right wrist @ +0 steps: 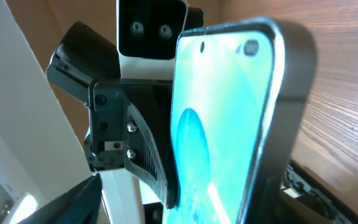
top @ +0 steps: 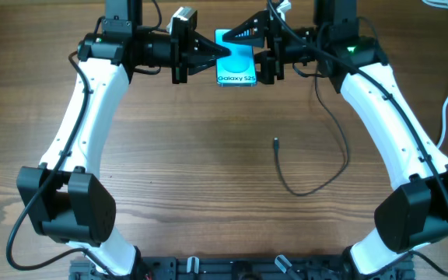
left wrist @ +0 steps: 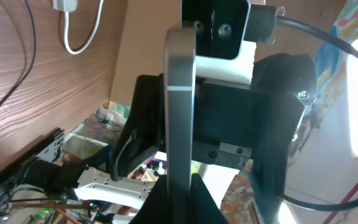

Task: Plug charger to phone and switch on socket
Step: 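Release the right gripper and move it down toward the black cable plug, then close the right gripper on the black USB-C plug and lift it, then carry the plug with the right gripper up to the phone's bottom port, then push the plug upward into the phone's bottom port with the right gripper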

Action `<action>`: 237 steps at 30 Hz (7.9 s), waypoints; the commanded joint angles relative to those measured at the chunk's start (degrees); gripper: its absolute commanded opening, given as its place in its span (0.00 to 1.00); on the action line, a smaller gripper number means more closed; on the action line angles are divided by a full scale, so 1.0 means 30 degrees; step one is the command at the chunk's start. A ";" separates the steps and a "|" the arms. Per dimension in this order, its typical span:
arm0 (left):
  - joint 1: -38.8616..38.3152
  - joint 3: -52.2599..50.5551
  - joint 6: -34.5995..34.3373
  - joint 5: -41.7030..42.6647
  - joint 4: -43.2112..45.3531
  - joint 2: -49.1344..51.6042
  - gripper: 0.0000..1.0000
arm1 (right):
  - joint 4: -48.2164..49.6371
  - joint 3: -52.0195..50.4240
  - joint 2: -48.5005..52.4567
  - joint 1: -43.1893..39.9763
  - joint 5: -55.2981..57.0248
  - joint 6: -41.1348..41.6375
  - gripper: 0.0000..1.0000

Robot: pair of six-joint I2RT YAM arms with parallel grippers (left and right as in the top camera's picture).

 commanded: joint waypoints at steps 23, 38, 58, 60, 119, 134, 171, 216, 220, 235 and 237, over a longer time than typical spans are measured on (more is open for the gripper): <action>0.2200 0.0058 0.3796 -1.3639 -0.7978 0.0066 0.04 | -1.5562 0.0262 0.0291 -0.1443 2.1908 -0.9129 1.00; 0.2499 0.0051 0.1545 -1.2495 -0.7890 0.0903 0.04 | -1.7755 0.0248 0.2346 0.0852 2.2615 -1.3034 0.60; 0.5799 0.0051 0.3512 -1.2480 -0.9129 0.0903 0.04 | -1.1548 -0.6280 0.3555 0.2674 2.2535 -1.4090 0.53; 0.5938 0.0051 0.3555 -1.2480 -0.9187 0.0903 0.04 | -1.0877 -0.6856 0.3555 0.2688 2.2527 -1.4127 0.48; 0.6018 0.0051 0.3985 -1.2407 -0.9675 0.0903 0.04 | -0.8386 -0.9224 0.3643 0.3920 2.3533 -1.4972 0.23; 0.6018 0.0051 0.3993 -1.2254 -0.9595 0.0903 0.04 | -0.8655 -0.8794 0.3636 0.3920 2.3533 -1.4557 0.07; -0.1049 0.0051 1.0054 -0.6980 -0.1945 0.0903 0.04 | -1.2743 -0.3060 -0.5668 0.6171 1.7172 -1.5285 0.04; -0.1107 0.0051 1.2335 -0.4291 -0.2506 0.0903 0.04 | -1.1708 -0.2404 -0.5654 0.6171 1.7639 -1.4906 0.04; -0.1107 0.0058 1.2335 -0.4109 -0.2499 0.0903 0.04 | -1.1737 -0.2404 -0.5654 0.6171 1.7522 -1.4877 0.04; -0.1093 0.0058 1.1912 -0.3796 -0.1953 0.0903 0.04 | -1.2036 -0.2412 -0.5654 0.6171 1.7522 -1.4564 0.04; -0.1093 0.0058 1.1919 -0.3417 -0.1945 0.0903 0.04 | -1.1905 -0.2412 -0.5654 0.6171 1.7522 -1.4564 0.04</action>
